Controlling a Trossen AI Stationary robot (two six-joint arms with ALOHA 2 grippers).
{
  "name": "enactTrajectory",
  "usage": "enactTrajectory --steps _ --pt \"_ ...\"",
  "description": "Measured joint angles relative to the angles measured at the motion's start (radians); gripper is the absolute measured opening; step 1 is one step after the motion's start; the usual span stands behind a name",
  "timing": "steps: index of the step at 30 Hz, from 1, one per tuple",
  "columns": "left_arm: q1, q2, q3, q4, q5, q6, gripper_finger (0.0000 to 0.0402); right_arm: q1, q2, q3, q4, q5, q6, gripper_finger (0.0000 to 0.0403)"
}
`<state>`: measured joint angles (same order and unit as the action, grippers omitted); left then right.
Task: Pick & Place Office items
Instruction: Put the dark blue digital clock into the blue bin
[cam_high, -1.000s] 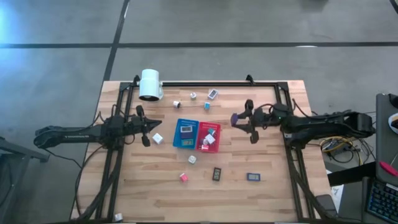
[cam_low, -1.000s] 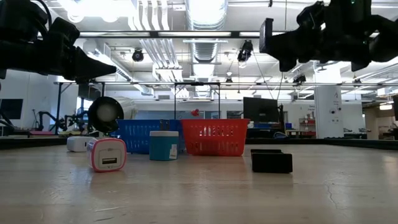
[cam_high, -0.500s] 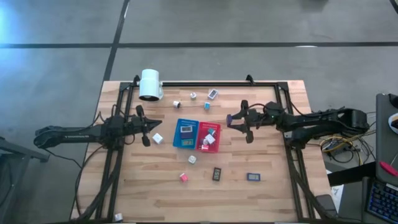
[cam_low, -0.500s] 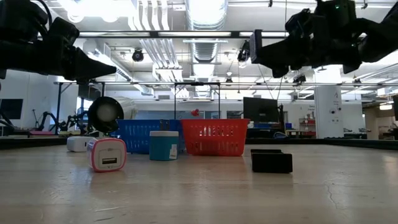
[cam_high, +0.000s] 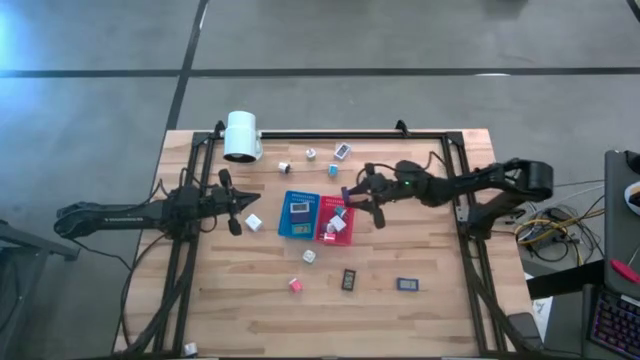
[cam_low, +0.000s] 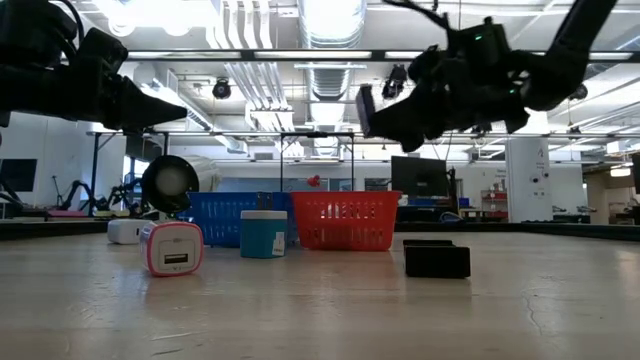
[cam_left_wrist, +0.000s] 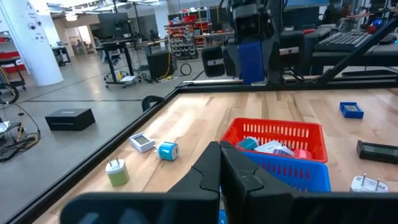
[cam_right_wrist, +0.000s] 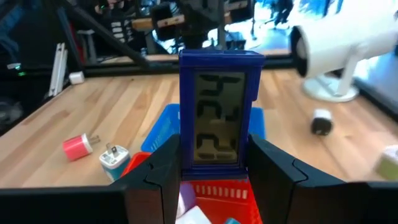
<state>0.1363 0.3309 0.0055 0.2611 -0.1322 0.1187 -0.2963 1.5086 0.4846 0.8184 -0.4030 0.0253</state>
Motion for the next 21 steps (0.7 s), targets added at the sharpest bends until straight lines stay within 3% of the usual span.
enactTrajectory --steps 10,14,21 --pt "0.000 0.000 0.000 0.000 0.000 -0.007 0.0003 0.034 0.201 0.144 -0.002 -0.062 0.024 0.0138" --pt "0.000 0.001 0.000 0.023 0.000 -0.035 0.0003 0.044 0.221 0.165 -0.001 -0.114 0.032 0.0138" --pt "0.000 0.011 0.000 0.119 -0.001 -0.238 0.0003 0.055 0.191 0.210 -0.001 -0.147 0.023 0.0138"
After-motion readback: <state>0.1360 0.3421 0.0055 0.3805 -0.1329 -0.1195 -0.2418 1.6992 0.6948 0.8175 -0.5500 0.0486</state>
